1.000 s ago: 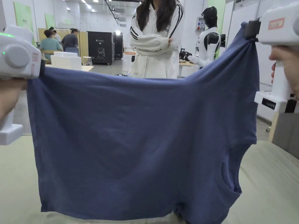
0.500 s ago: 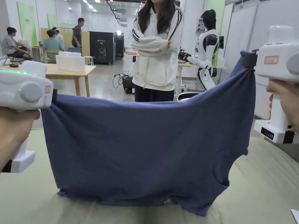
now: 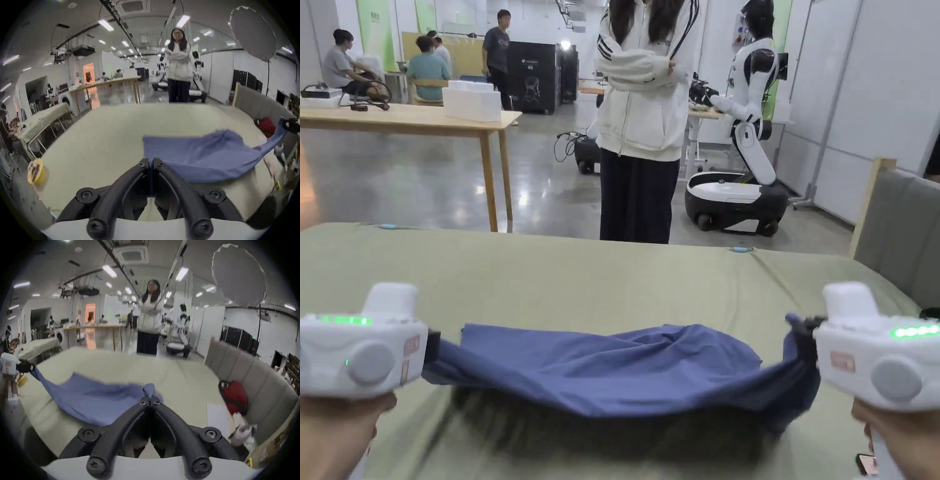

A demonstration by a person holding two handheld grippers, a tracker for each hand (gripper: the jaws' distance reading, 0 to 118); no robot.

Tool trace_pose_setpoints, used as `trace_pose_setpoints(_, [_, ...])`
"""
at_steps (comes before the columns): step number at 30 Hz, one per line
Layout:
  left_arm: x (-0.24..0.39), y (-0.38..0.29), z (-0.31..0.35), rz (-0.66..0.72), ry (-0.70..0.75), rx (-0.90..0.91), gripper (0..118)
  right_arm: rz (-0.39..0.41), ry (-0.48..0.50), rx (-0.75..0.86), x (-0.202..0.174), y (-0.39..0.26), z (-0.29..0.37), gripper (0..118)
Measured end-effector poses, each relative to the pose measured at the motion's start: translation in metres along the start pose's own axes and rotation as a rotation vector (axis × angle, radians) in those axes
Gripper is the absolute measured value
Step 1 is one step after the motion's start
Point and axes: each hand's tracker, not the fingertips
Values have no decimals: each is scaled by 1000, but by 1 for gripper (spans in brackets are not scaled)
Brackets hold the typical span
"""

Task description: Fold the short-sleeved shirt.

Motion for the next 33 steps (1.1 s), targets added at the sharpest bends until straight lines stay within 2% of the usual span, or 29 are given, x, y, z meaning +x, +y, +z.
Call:
trace_pose_setpoints(5, [-5, -93, -20, -27, -6, -227, 2, -4, 38, -261, -9, -99, -30, 1])
trace_pose_setpoints(6, [-6, -105, -22, -33, -2, -263, 2, -12, 19, -286, -10, -111, -33, 1])
trace_pose_setpoints(9, [-10, -126, -22, -47, -5, -283, 4, -72, 23, -349, -4, -132, -35, 1])
trace_pose_setpoints(10, [-10, -125, -19, -39, -13, -282, 10, -89, 29, -364, -3, -134, -33, 4])
trace_pose_setpoints(11, [-10, -123, -14, -34, -16, -253, 27, -102, 35, -350, -2, -134, -30, 15])
trace_pose_setpoints(12, [-8, -121, -8, -49, -9, -225, 81, -103, 40, -325, -2, -134, -24, 60])
trace_pose_setpoints(13, [-6, -118, -3, -61, -3, -216, 115, -97, 34, -299, -4, -132, -18, 101])
trace_pose_setpoints(14, [-5, -117, 3, -75, -6, -198, 117, -92, 23, -290, -9, -129, -10, 117])
trace_pose_setpoints(15, [-1, -115, 14, -84, -47, -94, 116, -92, 23, -239, -13, -127, -1, 116])
trace_pose_setpoints(17, [7, -115, 31, -79, -13, -125, 117, -100, 32, -171, -22, -123, 15, 116])
trace_pose_setpoints(20, [6, -129, 43, -36, -46, -127, 115, -112, 56, -139, -39, -127, 29, 115])
trace_pose_setpoints(21, [8, -133, 44, -24, -48, -138, 107, -111, 50, -130, -44, -128, 30, 102])
trace_pose_setpoints(22, [10, -138, 44, -15, -34, -156, 89, -92, 14, -115, -53, -130, 31, 67])
trace_pose_setpoints(23, [13, -145, 41, -29, 1, -184, 52, -51, -20, -109, -61, -134, 31, 17])
trace_pose_setpoints(24, [8, -153, 40, -47, 43, -191, 0, -56, -5, -121, -65, -136, 32, 0])
trace_pose_setpoints(25, [7, -155, 38, -57, 0, -190, 0, -55, 47, -154, -67, -136, 31, 0])
trace_pose_setpoints(26, [4, -157, 37, -30, -34, -257, 0, -68, 48, -159, -69, -135, 31, 0])
trace_pose_setpoints(27, [3, -158, 38, -5, -48, -250, 0, -62, 39, -153, -73, -137, 32, 0])
trace_pose_setpoints(28, [-1, -160, 38, -12, -35, -232, 0, -29, 34, -155, -77, -138, 32, 0])
trace_pose_setpoints(30, [-6, -157, 34, -9, -21, -225, 0, -11, 27, -166, -76, -136, 30, 0])
trace_pose_setpoints(31, [-11, -153, 31, -38, 21, -174, 5, -13, 28, -171, -75, -136, 28, 0])
trace_pose_setpoints(32, [-14, -151, 27, -34, 20, -173, 26, -17, 32, -180, -73, -136, 27, 0])
trace_pose_setpoints(33, [-17, -149, 21, -28, 19, -180, 84, -25, 30, -188, -71, -137, 26, 0])
